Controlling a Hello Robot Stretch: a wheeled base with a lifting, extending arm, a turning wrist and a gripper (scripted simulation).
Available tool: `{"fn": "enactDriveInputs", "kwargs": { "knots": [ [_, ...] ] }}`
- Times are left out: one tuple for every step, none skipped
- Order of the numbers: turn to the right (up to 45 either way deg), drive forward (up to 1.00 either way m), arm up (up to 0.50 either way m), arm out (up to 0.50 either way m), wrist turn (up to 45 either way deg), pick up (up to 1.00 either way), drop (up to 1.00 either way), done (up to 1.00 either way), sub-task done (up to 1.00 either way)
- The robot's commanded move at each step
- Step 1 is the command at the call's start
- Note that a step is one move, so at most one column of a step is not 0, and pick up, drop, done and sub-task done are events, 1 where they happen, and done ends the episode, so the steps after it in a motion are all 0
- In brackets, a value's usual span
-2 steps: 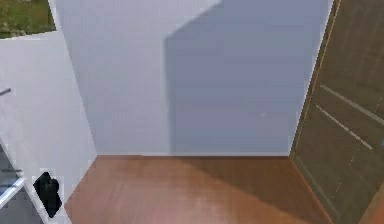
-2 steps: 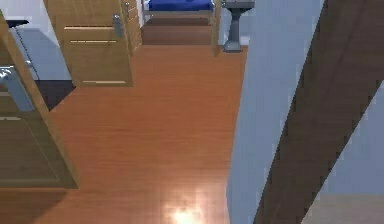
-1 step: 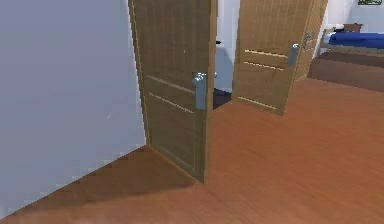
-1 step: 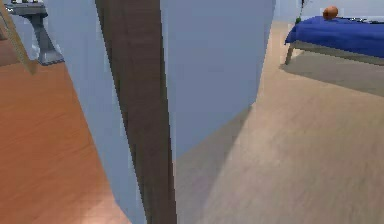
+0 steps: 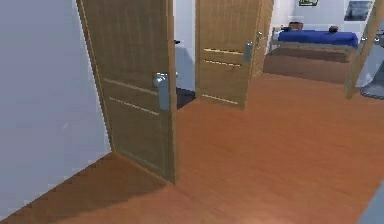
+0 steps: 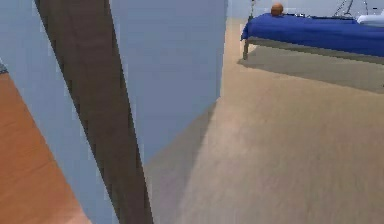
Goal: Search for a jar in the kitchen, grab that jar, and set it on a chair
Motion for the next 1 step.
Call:
{"fn": "enactDriveInputs", "kwargs": {
  "knots": [
    [0.0, 0.35, 0.0, 0.0, 0.0, 0.0, 0.0, 0.0, 0.0]
  ]
}}
